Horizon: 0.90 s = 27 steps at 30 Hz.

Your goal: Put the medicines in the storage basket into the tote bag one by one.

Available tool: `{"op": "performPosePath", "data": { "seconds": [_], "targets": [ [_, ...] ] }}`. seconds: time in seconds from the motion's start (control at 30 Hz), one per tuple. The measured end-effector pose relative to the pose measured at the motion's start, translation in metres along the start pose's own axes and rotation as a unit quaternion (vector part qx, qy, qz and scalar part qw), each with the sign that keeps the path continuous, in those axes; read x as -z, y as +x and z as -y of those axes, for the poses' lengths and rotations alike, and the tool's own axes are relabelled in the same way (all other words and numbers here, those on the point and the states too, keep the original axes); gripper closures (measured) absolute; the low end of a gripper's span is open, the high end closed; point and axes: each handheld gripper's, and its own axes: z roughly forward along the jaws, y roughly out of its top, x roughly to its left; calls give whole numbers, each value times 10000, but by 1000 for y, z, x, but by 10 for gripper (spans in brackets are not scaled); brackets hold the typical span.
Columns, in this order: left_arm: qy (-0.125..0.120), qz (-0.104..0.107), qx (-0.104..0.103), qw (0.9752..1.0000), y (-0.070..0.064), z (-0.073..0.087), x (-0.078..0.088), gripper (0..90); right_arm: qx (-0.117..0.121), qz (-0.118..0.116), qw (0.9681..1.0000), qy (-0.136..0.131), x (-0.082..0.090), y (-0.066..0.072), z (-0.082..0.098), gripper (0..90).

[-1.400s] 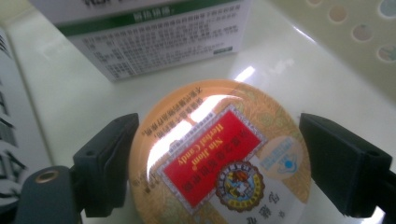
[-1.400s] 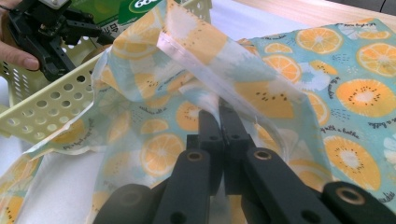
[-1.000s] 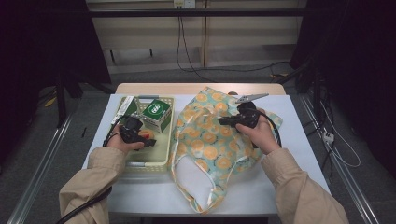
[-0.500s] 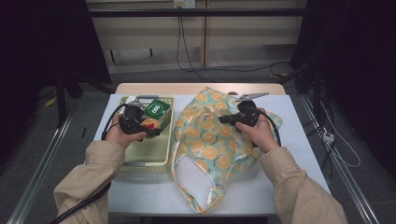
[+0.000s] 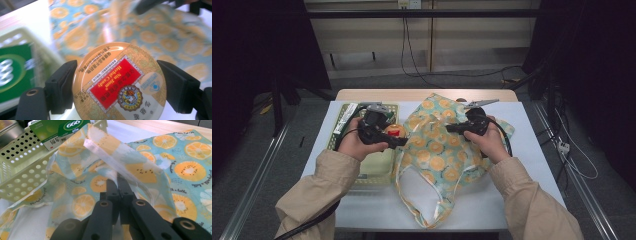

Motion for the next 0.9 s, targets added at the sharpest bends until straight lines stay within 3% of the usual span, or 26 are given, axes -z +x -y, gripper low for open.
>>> {"op": "performPosePath", "data": {
  "seconds": [0.07,0.23,0.5,0.9],
  "targets": [
    [-39,188,-119,9997,-11,-4,-5,204,-18,2,10000,-10,1,-1,0,899],
    [35,387,-302,9988,-34,-9,-26,203,-20,2,10000,-25,2,-1,0,899],
    [129,502,-247,9984,-47,-6,-58,204,0,-17,10000,-53,5,3,-1,899],
    [50,612,-150,9980,-57,-5,-97,204,46,10,10000,-73,9,3,-2,899]
  ]
}}
